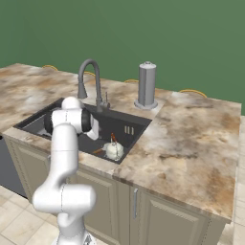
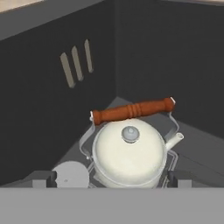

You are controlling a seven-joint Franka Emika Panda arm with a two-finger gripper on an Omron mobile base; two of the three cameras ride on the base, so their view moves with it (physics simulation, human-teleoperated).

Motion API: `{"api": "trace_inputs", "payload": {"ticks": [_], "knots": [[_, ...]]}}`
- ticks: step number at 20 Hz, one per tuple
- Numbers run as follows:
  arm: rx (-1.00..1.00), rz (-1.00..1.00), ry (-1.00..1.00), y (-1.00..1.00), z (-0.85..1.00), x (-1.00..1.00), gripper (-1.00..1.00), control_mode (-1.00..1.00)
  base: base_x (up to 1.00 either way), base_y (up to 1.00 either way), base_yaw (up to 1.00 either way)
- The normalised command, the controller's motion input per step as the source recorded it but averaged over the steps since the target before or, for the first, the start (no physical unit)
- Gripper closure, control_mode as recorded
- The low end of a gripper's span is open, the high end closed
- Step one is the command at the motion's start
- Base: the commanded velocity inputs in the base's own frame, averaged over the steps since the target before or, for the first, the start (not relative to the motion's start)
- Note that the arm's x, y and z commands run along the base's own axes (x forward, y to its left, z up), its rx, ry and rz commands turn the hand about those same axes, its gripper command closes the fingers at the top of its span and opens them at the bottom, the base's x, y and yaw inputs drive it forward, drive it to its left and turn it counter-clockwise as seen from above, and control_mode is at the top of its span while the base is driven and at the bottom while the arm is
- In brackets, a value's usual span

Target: Open the cabinet, pick the kettle from the cabinet, and place it in the sink.

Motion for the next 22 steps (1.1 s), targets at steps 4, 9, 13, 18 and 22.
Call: {"api": "trace_inputs", "payload": {"ticks": [4,9,13,18,22], "knots": [[0.00,0.11,0.00,0.00,0.06,-0.31,-1.00,-1.00,0.00,0.00,0.00],[0.00,0.21,0.00,-0.04,0.11,-0.30,-1.00,-1.00,0.00,0.00,0.00],[0.00,0.26,0.00,-0.06,0.20,-0.25,-1.00,-1.00,0.00,0.00,0.00],[0.00,0.26,0.00,-0.06,0.22,-0.24,-1.00,-1.00,0.00,0.00,0.00],[0.00,0.24,0.04,-0.03,0.24,-0.22,-1.00,-1.00,0.00,0.00,0.00]]}}
